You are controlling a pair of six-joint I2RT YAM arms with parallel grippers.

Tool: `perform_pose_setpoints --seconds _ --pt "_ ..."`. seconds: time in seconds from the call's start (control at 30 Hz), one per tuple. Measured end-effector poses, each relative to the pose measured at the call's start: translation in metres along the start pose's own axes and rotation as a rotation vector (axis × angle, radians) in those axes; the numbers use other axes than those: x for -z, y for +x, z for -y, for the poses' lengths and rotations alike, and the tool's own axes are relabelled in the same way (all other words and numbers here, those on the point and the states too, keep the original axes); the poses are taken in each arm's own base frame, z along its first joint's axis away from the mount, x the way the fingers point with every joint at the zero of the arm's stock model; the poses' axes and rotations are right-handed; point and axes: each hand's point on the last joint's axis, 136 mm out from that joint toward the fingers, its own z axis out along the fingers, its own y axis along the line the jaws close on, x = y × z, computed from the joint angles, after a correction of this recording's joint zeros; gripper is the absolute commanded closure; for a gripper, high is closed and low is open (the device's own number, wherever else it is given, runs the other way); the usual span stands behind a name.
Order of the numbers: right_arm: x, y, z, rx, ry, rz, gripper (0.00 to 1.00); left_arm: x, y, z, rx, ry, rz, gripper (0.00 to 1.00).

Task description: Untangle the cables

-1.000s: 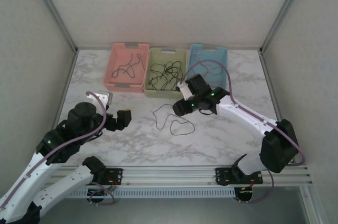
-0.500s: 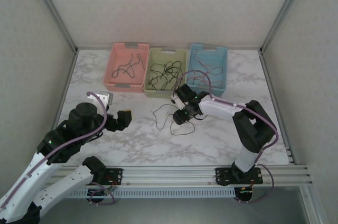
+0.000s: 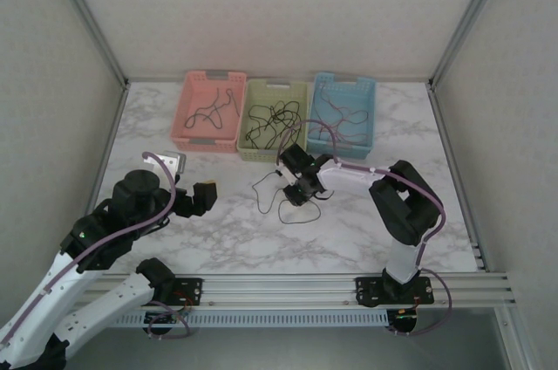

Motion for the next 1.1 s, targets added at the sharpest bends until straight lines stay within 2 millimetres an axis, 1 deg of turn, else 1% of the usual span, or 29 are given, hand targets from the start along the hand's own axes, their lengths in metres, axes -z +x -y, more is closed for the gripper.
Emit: perform_pose_setpoints --seconds 0.1,0.17,0.2,0.27,0.3,0.37,0.5,0.6,0.63,0.7,0.8,0.87,0.9,0.97,1.03,1.1 --pt "0.003 -0.001 -0.003 0.004 -0.006 0.006 1.0 0.0 0.0 0.0 0.0 0.0 0.0 0.0" --pt "0.01 -0.004 -0.005 0.005 -0.01 0.023 1.0 0.0 0.0 0.0 0.0 0.0 0.0 0.0" --pt "0.018 -0.007 -0.005 0.005 -0.011 0.041 1.0 0.0 0.0 0.0 0.0 0.0 0.0 0.0" --pt "0.04 -0.018 -0.006 0.006 -0.013 0.099 1.0 0.0 0.0 0.0 0.0 0.0 0.001 0.0" --pt "0.057 -0.025 -0.006 0.007 -0.014 0.141 1.0 0.0 0.0 0.0 0.0 0.001 0.002 0.0" --pt "0.094 -0.048 -0.005 0.011 -0.012 0.241 1.0 0.001 0.0 0.0 0.001 0.001 0.003 0.0" --pt "0.186 -0.105 -0.002 0.022 0.01 0.482 1.0 0.001 0.001 0.0 0.0 0.001 0.002 0.0" --pt "0.248 -0.137 0.001 0.029 0.034 0.635 1.0 0.0 0.002 -0.001 0.0 -0.001 -0.001 0.0" --pt "0.263 -0.143 0.002 0.032 0.041 0.667 1.0 0.0 0.002 -0.001 0.0 -0.001 -0.001 0.0" --pt "0.3 -0.158 0.006 0.033 0.061 0.747 1.0 -0.001 0.002 -0.001 0.0 -0.001 -0.002 0.0" --pt "0.347 -0.18 0.016 0.021 0.093 0.84 1.0 -0.001 0.004 -0.001 -0.001 -0.003 -0.005 0.0" --pt "0.374 -0.197 0.024 0.01 0.119 0.902 1.0 -0.001 0.004 -0.001 -0.001 -0.002 -0.005 0.0" --pt "0.385 -0.206 0.03 0.0 0.135 0.926 1.0 -0.001 0.003 -0.001 -0.001 -0.003 -0.004 0.0" --pt "0.396 -0.22 0.041 -0.019 0.161 0.954 1.0 0.0 0.003 -0.001 0.0 -0.002 -0.002 0.0" --pt "0.392 -0.232 0.053 -0.04 0.19 0.953 1.0 0.0 0.003 -0.001 0.001 -0.001 0.0 0.0" --pt "0.377 -0.244 0.067 -0.063 0.223 0.929 1.0 0.0 0.003 -0.001 0.0 0.0 0.0 0.0"
